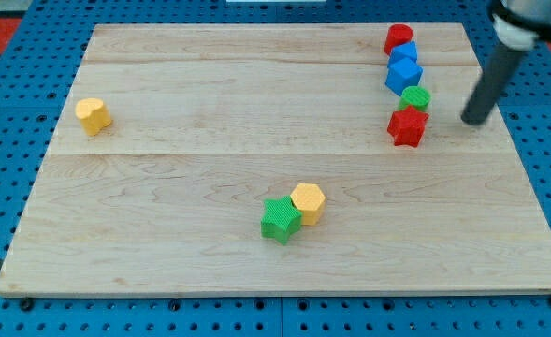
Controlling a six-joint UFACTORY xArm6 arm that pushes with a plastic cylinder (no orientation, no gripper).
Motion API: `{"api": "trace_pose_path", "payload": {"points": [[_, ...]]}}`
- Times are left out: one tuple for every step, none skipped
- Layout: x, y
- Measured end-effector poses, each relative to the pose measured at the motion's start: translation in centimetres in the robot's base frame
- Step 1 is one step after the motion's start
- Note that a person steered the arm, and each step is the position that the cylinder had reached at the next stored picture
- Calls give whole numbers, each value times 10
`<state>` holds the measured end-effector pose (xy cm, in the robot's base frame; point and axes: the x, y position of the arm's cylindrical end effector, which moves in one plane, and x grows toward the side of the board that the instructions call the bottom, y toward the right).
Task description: Move the blue cube right to the yellow heart
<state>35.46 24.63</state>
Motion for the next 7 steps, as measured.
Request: {"api": "trace_pose_path", "payload": {"points": [[-47,-17],[-48,-114],[-48,-248],[-45,-255],[-59,-201],[-50,-185],[-44,-196]]}}
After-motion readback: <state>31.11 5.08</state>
